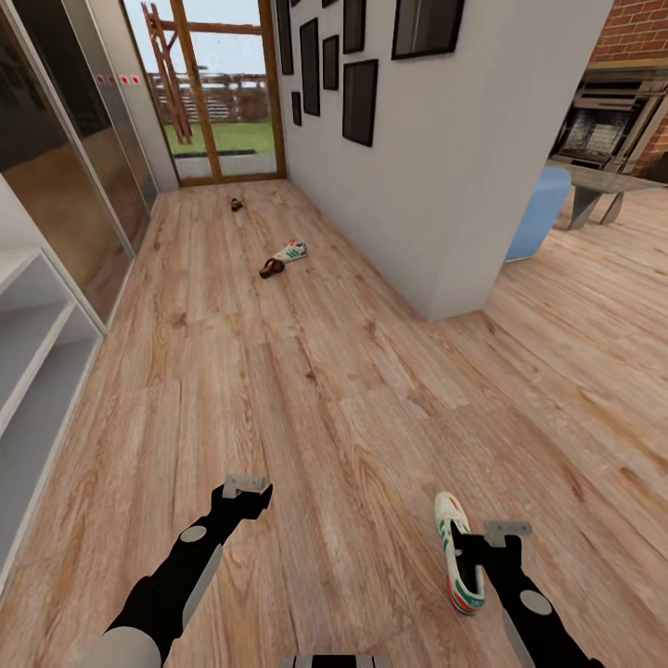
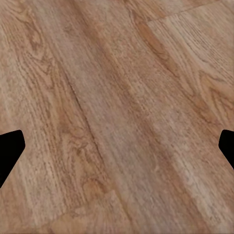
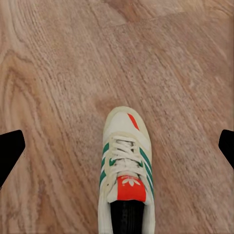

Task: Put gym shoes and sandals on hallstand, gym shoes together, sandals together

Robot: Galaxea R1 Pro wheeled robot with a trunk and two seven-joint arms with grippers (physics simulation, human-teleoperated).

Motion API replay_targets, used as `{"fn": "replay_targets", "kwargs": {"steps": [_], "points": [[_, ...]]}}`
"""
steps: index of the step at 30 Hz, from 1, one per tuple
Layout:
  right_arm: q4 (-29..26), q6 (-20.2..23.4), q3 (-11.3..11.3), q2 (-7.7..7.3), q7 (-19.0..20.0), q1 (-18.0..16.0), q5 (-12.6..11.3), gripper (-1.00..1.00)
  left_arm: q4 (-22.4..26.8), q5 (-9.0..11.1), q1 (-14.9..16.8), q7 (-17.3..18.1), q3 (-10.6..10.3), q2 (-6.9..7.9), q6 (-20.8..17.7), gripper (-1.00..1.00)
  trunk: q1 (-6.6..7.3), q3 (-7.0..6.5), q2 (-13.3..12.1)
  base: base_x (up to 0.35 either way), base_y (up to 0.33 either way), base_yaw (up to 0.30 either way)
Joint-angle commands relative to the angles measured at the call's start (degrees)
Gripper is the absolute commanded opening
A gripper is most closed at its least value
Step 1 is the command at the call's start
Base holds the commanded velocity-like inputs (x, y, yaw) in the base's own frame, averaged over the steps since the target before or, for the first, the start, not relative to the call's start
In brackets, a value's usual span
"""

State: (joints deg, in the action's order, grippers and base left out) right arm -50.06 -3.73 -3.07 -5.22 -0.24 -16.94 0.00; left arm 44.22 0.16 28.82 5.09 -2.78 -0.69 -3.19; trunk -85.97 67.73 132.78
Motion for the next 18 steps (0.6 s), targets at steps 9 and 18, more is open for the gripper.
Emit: {"fn": "replay_targets", "kwargs": {"steps": [9,18], "points": [[-1.39,-0.17,-0.34,-0.07,0.26,-0.02,0.03,1.00,0.16,-0.06,0.01,0.19,0.05,-0.01,-0.33,1.00,-1.97,1.66,3.64,0.000,0.000,0.000],[-1.35,-0.09,-0.36,-0.05,0.19,-0.02,0.08,1.00,0.17,-0.07,0.01,0.19,0.05,-0.01,-0.34,1.00,-3.95,3.28,7.25,0.000,0.000,0.000]]}}
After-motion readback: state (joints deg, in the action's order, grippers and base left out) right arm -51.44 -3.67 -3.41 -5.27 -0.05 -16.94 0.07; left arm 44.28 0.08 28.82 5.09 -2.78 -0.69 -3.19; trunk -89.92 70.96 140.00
